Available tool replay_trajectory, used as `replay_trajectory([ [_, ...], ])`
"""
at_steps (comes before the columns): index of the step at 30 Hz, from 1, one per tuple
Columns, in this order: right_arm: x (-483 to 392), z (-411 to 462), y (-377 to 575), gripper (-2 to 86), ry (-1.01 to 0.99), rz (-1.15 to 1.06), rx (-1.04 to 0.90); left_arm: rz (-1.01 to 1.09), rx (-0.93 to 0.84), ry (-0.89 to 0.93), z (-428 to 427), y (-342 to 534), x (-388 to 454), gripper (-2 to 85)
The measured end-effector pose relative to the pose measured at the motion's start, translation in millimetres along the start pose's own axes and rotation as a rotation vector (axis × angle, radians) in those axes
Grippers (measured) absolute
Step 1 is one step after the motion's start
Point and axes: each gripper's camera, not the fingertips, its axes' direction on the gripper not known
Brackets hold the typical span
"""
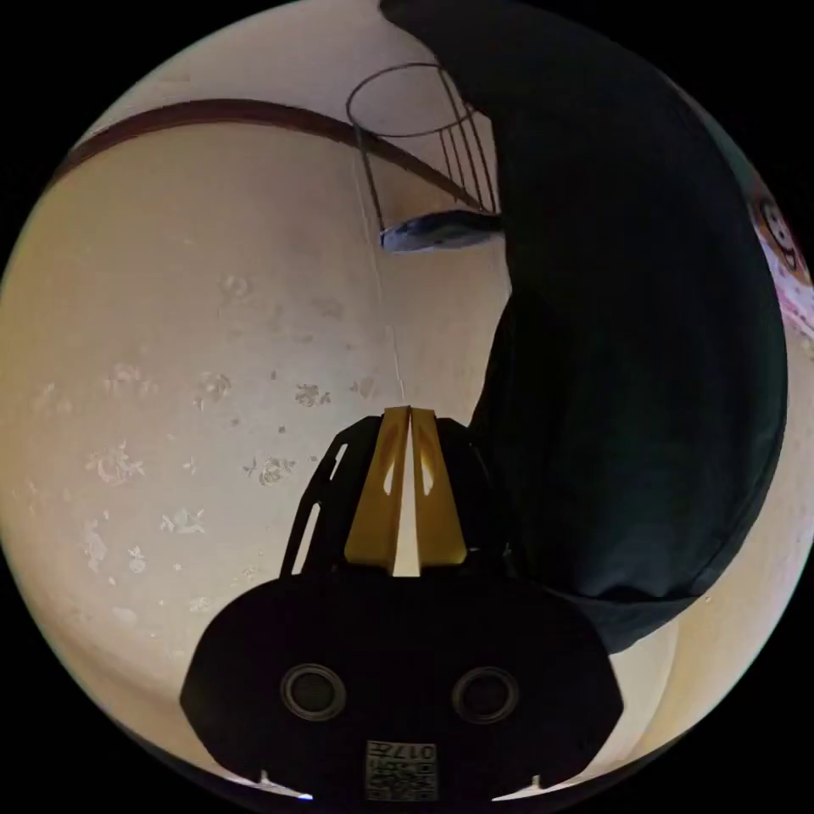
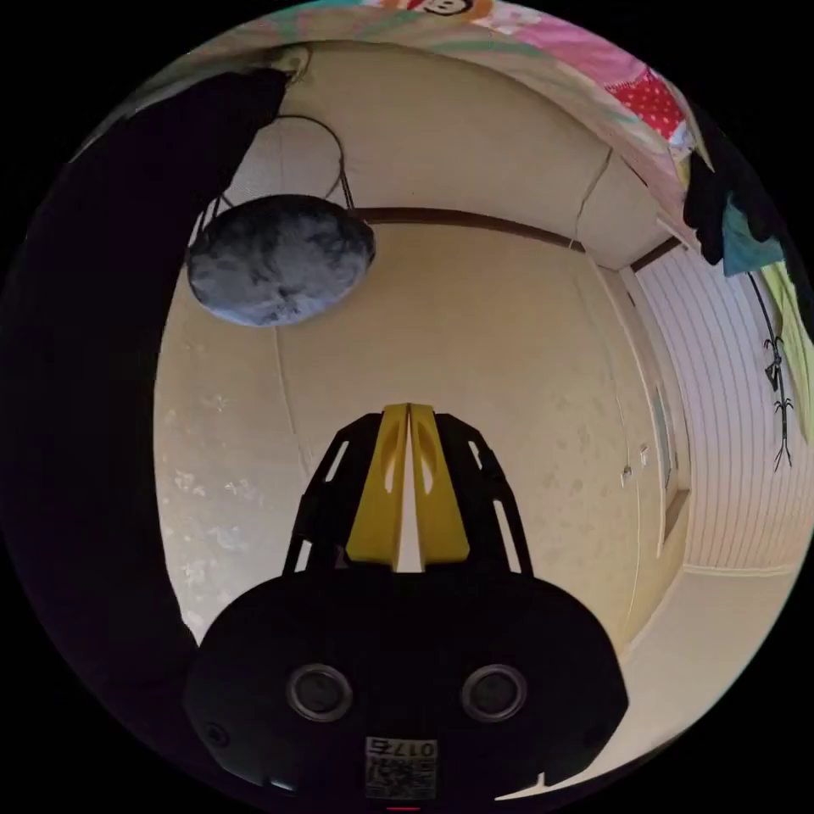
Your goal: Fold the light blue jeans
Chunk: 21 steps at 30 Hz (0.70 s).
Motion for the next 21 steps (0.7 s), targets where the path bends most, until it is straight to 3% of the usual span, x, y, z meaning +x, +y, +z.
replay_trajectory([
  [2,-0.2,26.6,27.0,0.4,-0.043,0.018,-0.005,-0.008,0.069,-0.329,-54.1,4.7,67.2,-0.8],
  [3,-0.7,35.7,43.1,0.4,-0.091,0.034,0.021,-0.013,0.081,-0.408,-64.3,6.4,83.6,-0.8],
  [5,0.7,40.1,64.0,0.4,-0.153,0.09,0.086,-0.001,0.041,-0.686,-84.4,10.2,151.2,-0.8],
  [8,3.3,31.1,90.8,0.4,-0.22,0.197,0.238,0.047,-0.028,-0.877,-79.0,14.4,220.2,-0.8],
  [12,22.4,9.3,112.5,0.3,-0.452,0.301,0.452,0.058,0.063,-0.94,-70.3,15.1,271.2,-0.8],
  [16,72.9,-5.0,133.2,0.3,-0.761,0.375,0.704,-0.018,0.217,-0.789,-57.5,10.3,278.1,-0.8],
  [21,198.4,-13.3,146.4,0.4,-1.069,0.339,1.099,-0.116,0.342,-0.581,-17.1,9.1,259.3,-0.7],
])
